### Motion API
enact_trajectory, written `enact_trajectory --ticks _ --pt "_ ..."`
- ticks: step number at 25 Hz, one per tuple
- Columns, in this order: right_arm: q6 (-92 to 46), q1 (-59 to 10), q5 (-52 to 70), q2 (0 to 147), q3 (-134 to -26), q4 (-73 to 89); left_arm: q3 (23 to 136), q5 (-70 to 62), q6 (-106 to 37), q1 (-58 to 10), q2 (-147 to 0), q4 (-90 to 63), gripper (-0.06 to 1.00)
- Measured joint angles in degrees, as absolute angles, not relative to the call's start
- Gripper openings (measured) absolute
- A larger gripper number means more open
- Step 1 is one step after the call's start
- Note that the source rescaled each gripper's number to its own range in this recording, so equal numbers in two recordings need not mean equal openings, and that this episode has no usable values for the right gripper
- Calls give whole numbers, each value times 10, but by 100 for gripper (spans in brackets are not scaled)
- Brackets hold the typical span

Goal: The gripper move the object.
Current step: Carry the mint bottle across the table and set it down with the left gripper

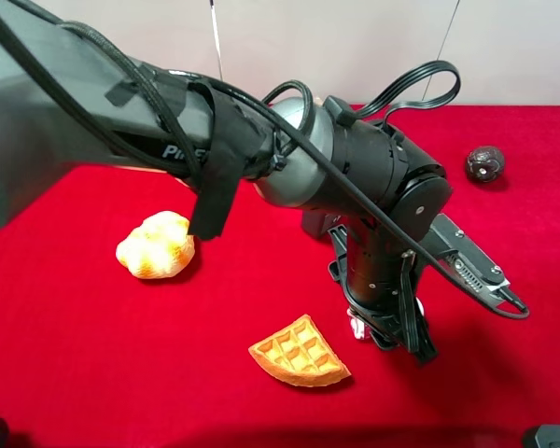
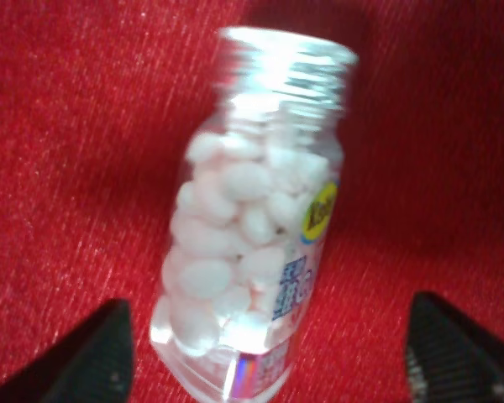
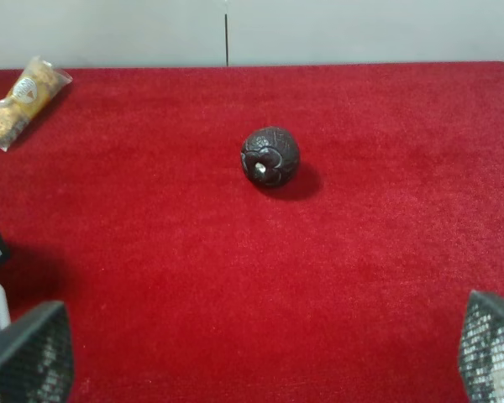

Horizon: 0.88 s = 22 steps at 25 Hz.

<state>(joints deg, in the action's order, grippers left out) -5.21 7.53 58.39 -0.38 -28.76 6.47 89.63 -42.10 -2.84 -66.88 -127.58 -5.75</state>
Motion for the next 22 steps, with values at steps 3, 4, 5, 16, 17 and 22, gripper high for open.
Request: enact_trajectory --ticks 3,4,5,16,17,22 --pt "-52 75 584 -4 -288 65 896 -427 -28 -669 -1276 -58 55" --pt "-52 75 584 -4 -288 65 896 -430 -28 -669 -1276 -58 57" --pt "-52 75 584 -4 -288 65 896 -432 -28 -669 -1276 -58 59" --pt "-52 75 584 -4 -288 65 931 -514 -9 -669 -1276 -61 61" --pt "-52 75 584 -4 -288 65 947 -538 -8 -669 -1276 -61 61" --pt "-52 75 584 -4 -288 65 981 -602 -7 -669 -1276 -61 70"
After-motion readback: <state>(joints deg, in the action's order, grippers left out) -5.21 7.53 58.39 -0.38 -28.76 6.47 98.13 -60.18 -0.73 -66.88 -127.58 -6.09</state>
